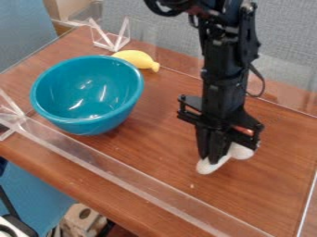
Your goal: Remove the mushroom from the blue bowl and put it on the table
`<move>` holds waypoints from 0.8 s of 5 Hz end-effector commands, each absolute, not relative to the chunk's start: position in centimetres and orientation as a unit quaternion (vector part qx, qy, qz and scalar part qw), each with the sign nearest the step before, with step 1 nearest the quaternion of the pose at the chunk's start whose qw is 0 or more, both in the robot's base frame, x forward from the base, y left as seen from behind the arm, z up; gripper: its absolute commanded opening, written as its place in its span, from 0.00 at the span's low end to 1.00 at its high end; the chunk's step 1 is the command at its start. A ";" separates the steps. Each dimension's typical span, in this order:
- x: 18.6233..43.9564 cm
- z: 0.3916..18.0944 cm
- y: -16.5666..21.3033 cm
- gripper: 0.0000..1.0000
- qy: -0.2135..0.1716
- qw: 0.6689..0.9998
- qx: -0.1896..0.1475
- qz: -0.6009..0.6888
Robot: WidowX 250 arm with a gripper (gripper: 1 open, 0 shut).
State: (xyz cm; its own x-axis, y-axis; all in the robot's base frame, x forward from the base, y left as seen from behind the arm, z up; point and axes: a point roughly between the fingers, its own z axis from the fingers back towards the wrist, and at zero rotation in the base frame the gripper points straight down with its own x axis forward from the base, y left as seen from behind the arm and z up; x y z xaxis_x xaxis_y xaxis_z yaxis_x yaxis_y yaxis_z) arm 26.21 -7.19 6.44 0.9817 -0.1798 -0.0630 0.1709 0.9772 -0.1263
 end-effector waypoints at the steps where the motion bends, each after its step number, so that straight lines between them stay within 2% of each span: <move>1: 27.4 7.2 -6.8 0.00 0.015 0.989 -0.071 -0.128; 3: 27.3 6.3 -7.3 0.00 0.018 0.979 -0.083 -0.184; 4: 28.4 5.7 -7.3 0.00 0.017 0.978 -0.087 -0.189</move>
